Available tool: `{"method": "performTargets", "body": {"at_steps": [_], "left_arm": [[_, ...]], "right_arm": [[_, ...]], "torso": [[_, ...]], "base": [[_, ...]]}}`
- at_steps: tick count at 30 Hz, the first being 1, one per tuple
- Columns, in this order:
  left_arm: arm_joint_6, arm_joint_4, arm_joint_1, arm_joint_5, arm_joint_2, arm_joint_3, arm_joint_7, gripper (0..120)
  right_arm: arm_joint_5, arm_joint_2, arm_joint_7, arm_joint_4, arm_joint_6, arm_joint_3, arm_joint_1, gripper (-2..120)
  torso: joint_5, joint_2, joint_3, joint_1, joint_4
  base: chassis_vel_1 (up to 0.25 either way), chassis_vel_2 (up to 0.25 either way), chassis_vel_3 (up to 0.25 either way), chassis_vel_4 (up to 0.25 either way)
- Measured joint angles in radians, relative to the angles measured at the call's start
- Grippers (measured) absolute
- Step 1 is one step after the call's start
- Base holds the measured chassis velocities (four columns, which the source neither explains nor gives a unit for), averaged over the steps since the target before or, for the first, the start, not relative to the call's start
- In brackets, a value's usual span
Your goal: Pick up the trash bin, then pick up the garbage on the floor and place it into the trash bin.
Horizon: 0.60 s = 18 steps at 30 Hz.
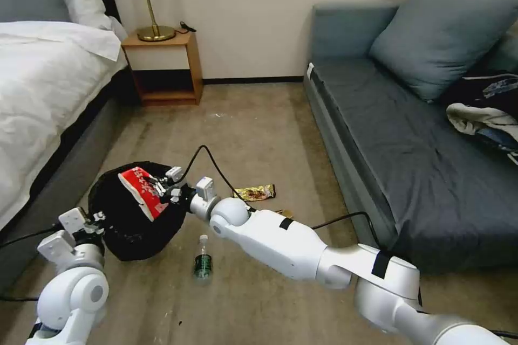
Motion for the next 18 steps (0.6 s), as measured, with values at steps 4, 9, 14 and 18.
{"method": "performTargets", "body": {"at_steps": [4,9,14,18], "left_arm": [[0.001,-0.001,0.0,0.0,-0.003,0.0,-0.001,7],[0.001,-0.001,0.0,0.0,-0.004,0.0,-0.002,7],[0.002,-0.001,-0.003,-0.002,0.002,0.0,-0.002,7],[0.002,-0.001,-0.002,-0.004,0.007,-0.001,-0.003,7]], "right_arm": [[0.001,-0.001,0.003,0.022,0.0,-0.013,-0.003,0],[0.014,-0.001,0.02,0.067,-0.007,-0.03,-0.002,11],[0.039,-0.002,0.076,0.109,-0.015,-0.039,0.008,32],[0.05,-0.002,0.093,0.122,-0.017,-0.038,0.017,45]], "torso": [[0.0001,0.0,0.0,0.0,0.0001],[0.0001,0.0,0.0,0.0,0.0003],[0.0002,0.0,0.0,0.0,0.0001],[0.0001,0.0,0.0,0.0,0.0002]], "base": [[0.0,0.0,0.0,0.0],[0.0,0.0,0.0,0.0],[0.0,0.0,0.0,0.0],[0.0,0.0,0.0,0.0]]}}
